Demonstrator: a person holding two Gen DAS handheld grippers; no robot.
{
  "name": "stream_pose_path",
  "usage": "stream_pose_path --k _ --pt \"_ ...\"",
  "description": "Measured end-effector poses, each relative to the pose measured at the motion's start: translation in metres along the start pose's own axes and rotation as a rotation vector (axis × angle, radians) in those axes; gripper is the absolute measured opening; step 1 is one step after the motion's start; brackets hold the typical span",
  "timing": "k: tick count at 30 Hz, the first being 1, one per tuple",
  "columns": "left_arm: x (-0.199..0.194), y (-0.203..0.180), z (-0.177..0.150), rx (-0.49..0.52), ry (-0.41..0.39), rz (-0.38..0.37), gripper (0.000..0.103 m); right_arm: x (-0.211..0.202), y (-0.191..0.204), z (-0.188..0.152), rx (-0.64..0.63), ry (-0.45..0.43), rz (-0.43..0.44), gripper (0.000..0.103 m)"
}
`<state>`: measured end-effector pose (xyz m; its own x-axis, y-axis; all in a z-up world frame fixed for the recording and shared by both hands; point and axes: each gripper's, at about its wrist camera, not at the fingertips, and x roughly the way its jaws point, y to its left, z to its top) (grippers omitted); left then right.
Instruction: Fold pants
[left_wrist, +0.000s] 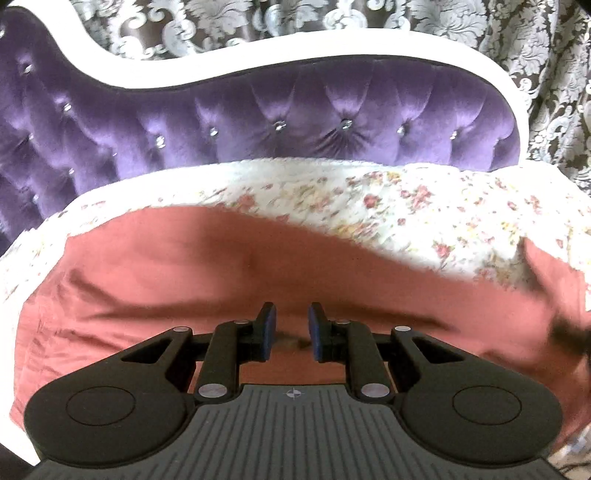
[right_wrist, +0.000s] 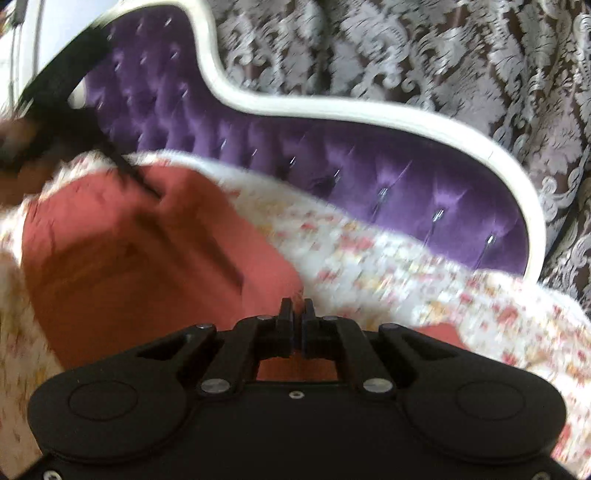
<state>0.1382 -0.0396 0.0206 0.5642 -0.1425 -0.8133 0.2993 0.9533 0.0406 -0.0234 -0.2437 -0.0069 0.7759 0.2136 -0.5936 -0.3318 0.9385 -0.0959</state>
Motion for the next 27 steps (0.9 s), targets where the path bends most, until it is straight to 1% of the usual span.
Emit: stream_pose_path --k 4,8,11,14,17,20,25,27 --pt "0.010 -0.009 0.019 -0.002 0.030 -0.050 0.019 0.004 0.014 -0.015 -0.032 0.023 -0.001 0.008" --pt "0.019 -0.019 0.033 -0.031 0.047 -0.089 0.019 0.002 0.010 -0.017 0.006 0.008 0.006 0.009" --pt "0.025 -0.027 0.036 -0.023 0.058 -0.072 0.019 0.001 0.005 -0.018 0.038 -0.004 0.017 0.009" --pt "0.039 -0.033 0.036 -0.017 0.096 -0.043 0.019 -0.002 0.008 -0.021 0.051 -0.010 0.025 0.009" --pt "0.052 -0.031 0.034 -0.036 0.141 -0.024 0.019 -0.005 0.011 -0.024 0.048 -0.013 0.025 0.009" --pt "0.061 -0.023 0.031 -0.075 0.175 -0.017 0.019 -0.005 0.011 -0.024 0.046 -0.014 0.028 0.009" --pt "0.059 0.000 0.029 -0.157 0.167 -0.019 0.019 -0.003 0.007 -0.025 0.055 -0.010 0.038 0.009" --pt "0.060 0.006 0.029 -0.168 0.172 -0.013 0.019 -0.002 0.008 -0.025 0.053 -0.007 0.038 0.009"
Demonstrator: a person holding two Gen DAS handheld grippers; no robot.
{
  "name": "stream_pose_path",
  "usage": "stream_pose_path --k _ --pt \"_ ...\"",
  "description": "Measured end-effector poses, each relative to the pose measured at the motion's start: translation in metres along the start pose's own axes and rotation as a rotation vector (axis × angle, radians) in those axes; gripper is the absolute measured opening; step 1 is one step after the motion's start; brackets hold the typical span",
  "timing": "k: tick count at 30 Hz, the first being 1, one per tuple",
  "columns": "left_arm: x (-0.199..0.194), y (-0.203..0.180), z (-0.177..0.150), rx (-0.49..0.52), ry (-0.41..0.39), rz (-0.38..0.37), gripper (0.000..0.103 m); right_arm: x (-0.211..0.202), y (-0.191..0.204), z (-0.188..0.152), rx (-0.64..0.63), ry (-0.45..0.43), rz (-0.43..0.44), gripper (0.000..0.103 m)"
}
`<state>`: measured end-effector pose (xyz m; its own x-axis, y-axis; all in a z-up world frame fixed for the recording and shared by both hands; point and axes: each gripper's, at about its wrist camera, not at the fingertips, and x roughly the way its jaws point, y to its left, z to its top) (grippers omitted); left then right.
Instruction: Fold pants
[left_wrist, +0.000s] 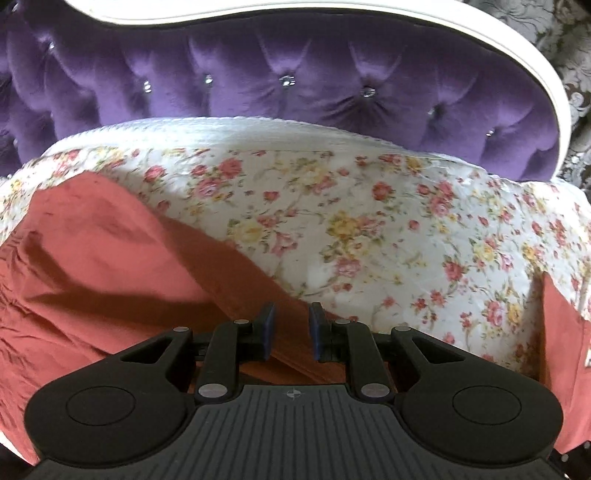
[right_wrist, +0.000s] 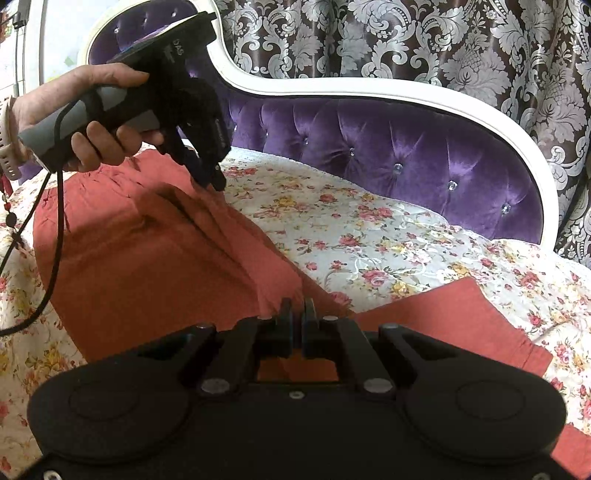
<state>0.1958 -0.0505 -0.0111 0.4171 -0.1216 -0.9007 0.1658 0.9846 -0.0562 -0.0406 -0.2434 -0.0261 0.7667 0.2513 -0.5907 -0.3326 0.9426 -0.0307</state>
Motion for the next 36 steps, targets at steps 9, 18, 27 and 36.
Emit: stream_pose_path --k 9,18,27,36 --pt "-0.012 0.019 0.003 -0.049 -0.034 0.015 0.019 -0.001 -0.001 0.001 0.000 0.003 0.000 0.009" --pt "-0.008 0.033 0.002 -0.112 -0.014 0.005 0.019 0.000 -0.001 0.003 -0.005 0.007 0.001 0.009" --pt "0.017 0.020 0.004 -0.103 0.048 -0.001 0.019 0.002 0.000 0.003 0.003 0.009 -0.002 0.009" --pt "-0.017 0.019 -0.002 -0.086 -0.076 -0.032 0.003 -0.002 0.000 0.009 0.022 -0.018 -0.031 0.009"
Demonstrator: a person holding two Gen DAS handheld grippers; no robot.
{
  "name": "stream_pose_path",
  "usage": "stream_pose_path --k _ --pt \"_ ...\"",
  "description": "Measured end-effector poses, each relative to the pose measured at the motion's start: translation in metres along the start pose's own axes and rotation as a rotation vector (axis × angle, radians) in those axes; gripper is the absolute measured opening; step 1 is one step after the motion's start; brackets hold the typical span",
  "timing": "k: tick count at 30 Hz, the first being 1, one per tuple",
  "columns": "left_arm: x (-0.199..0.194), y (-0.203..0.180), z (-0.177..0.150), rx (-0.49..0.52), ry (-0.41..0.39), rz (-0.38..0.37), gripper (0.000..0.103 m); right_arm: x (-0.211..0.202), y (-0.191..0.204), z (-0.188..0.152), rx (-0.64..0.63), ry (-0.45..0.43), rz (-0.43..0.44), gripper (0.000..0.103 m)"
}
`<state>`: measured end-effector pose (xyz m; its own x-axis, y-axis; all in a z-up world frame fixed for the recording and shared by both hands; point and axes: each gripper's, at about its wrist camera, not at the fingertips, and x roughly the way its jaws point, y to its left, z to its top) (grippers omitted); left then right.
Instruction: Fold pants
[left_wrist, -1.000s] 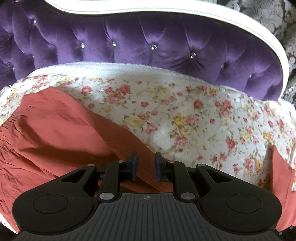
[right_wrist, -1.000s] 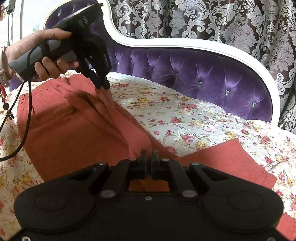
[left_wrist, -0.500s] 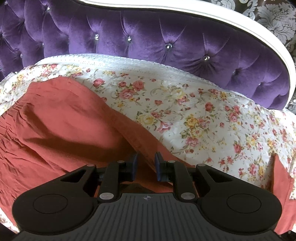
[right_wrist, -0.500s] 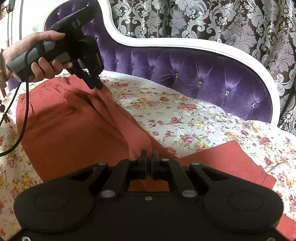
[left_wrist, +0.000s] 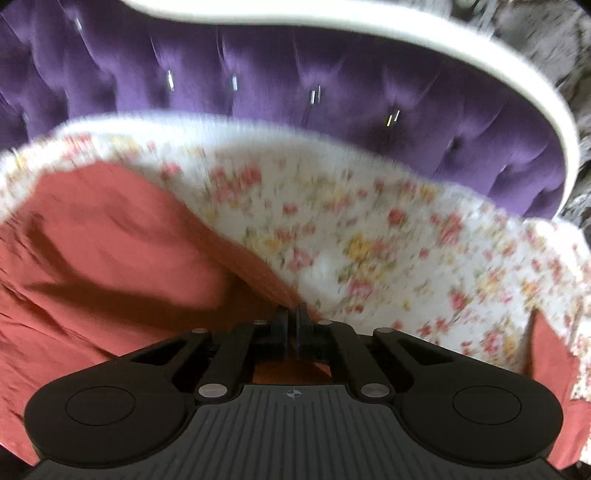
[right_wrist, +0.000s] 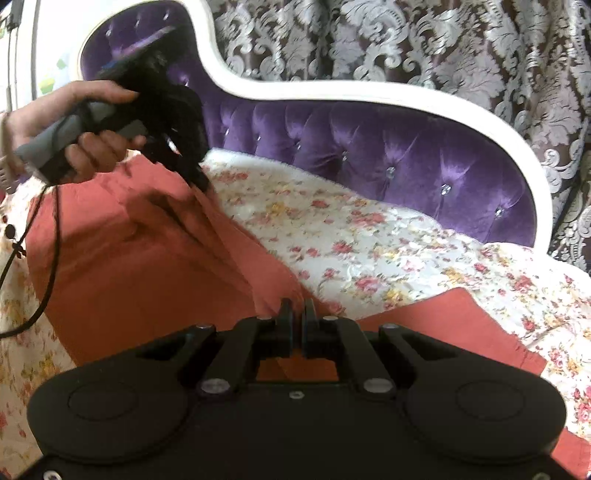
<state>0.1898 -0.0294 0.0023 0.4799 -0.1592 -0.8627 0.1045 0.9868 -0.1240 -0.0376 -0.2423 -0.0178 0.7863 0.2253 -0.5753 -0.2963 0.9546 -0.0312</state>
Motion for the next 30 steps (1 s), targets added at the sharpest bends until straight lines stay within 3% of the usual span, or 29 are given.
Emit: stream_pose_path --k 4,8,16,18,21,23,27,30 --pt "-0.058 0.005 -0.021 0.067 -0.087 -0.026 0.004 -0.012 0.003 0.003 -0.007 -0.018 -0.030 0.010" --pt "-0.086 0.017 -0.061 0.113 -0.085 -0.048 0.004 -0.021 0.011 -0.004 -0.031 0.013 -0.012 0.010" --pt "-0.050 0.036 -0.136 0.159 0.047 -0.002 0.004 -0.006 0.022 -0.021 -0.029 0.145 0.019 0.012" --pt "-0.039 0.040 -0.144 0.153 0.066 -0.005 0.004 -0.008 0.018 -0.019 0.007 0.152 0.036 0.018" --pt "-0.033 0.044 -0.151 0.150 0.066 -0.011 0.004 -0.021 0.001 -0.006 0.121 0.118 0.065 0.044" --pt "-0.035 0.042 -0.154 0.156 0.049 -0.006 0.004 -0.024 -0.011 0.005 0.193 0.097 0.041 0.055" --pt "-0.036 0.041 -0.161 0.171 0.021 0.001 0.004 -0.001 -0.036 0.031 0.270 0.127 -0.139 0.056" --pt "-0.036 0.044 -0.164 0.149 0.016 -0.013 0.004 0.036 -0.056 0.044 0.338 0.202 -0.220 0.056"
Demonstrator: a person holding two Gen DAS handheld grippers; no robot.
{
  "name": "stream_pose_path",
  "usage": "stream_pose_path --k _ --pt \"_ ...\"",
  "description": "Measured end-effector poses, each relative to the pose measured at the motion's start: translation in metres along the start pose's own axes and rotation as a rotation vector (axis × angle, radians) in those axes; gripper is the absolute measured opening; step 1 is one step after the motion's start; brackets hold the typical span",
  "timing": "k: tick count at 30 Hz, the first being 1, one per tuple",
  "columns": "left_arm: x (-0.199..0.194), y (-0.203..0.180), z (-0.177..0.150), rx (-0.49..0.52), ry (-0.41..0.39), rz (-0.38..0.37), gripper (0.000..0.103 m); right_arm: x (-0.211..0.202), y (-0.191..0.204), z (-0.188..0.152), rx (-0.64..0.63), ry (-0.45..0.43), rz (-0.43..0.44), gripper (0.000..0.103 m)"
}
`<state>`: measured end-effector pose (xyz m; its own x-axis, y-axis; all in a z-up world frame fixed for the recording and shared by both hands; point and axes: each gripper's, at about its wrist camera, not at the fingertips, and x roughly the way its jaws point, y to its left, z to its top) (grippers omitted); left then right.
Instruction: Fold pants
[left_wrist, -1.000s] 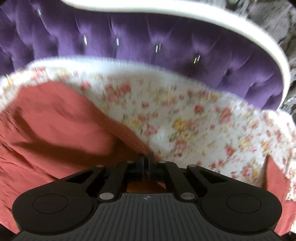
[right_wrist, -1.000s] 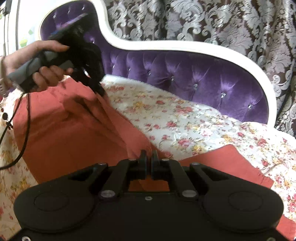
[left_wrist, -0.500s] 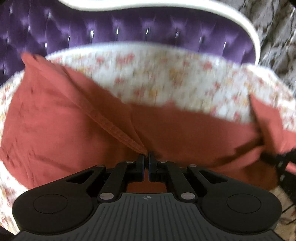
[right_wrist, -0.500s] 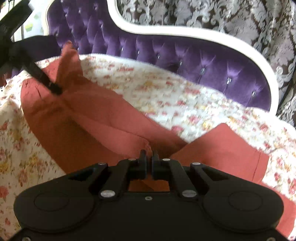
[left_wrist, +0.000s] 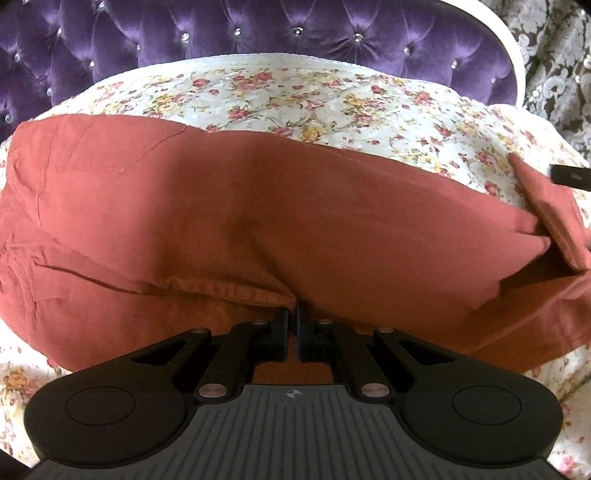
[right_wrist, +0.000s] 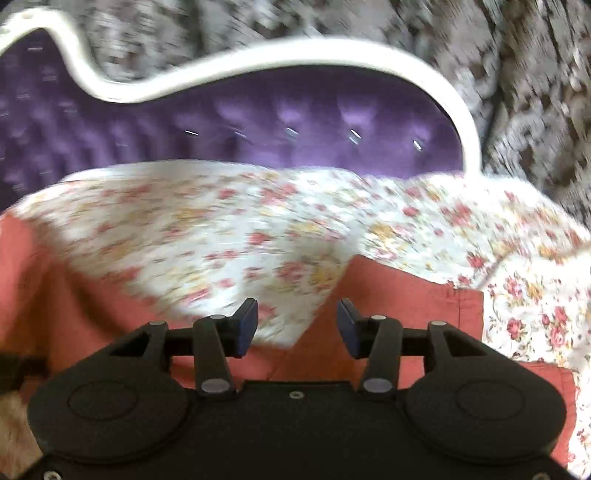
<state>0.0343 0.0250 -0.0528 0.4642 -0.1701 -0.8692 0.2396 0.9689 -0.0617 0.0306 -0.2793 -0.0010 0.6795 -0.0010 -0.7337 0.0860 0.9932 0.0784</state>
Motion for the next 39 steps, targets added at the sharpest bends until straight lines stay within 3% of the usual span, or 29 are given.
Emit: stream_pose_path --k 6,9,10,11,12,14,18,21,23,26,30,32,35,39 --pt "0.000 0.007 -0.001 -0.056 -0.002 -0.029 0.004 0.070 -0.002 0.011 0.055 0.164 -0.181 0.052" --pt "0.000 0.007 -0.002 -0.063 -0.006 -0.031 0.004 0.072 -0.003 0.005 0.060 0.186 -0.234 0.049" --pt "-0.001 0.007 -0.002 -0.065 -0.008 -0.030 0.004 0.069 -0.005 0.006 0.070 0.195 -0.235 0.024" --pt "-0.001 0.007 -0.003 -0.066 -0.009 -0.028 0.004 0.066 -0.008 0.007 0.081 0.203 -0.227 0.007" --pt "-0.001 0.006 -0.003 -0.067 -0.010 -0.026 0.004 0.062 -0.012 0.009 0.095 0.202 -0.211 0.005" --pt "-0.001 0.006 -0.002 -0.069 -0.012 -0.024 0.004 0.045 -0.021 0.019 0.113 0.142 -0.196 0.005" --pt "-0.005 0.006 -0.003 -0.089 -0.022 -0.021 0.004 -0.030 -0.052 0.033 0.160 -0.108 -0.160 0.005" --pt "-0.009 0.004 -0.005 -0.095 -0.039 -0.017 0.004 -0.093 -0.082 0.019 0.212 -0.291 -0.157 0.005" --pt "-0.012 0.002 -0.007 -0.098 -0.052 -0.036 0.004 -0.118 -0.102 -0.002 0.250 -0.322 -0.161 0.005" --pt "-0.015 -0.006 -0.010 -0.073 -0.060 -0.013 0.004 -0.124 -0.125 -0.050 0.308 -0.233 -0.188 0.005" --pt "-0.013 -0.011 -0.011 -0.046 -0.047 0.006 0.004 -0.093 -0.142 -0.110 0.378 0.007 -0.240 0.005" --pt "-0.013 -0.010 -0.012 -0.043 -0.042 0.013 0.004 -0.086 -0.150 -0.128 0.437 0.078 -0.233 0.005" --pt "-0.016 -0.011 -0.015 -0.045 -0.038 0.016 0.004 -0.084 -0.152 -0.136 0.453 0.093 -0.231 0.005" --pt "-0.016 -0.016 -0.017 -0.042 -0.022 -0.004 0.005 -0.093 -0.161 -0.127 0.462 0.031 -0.260 0.004"
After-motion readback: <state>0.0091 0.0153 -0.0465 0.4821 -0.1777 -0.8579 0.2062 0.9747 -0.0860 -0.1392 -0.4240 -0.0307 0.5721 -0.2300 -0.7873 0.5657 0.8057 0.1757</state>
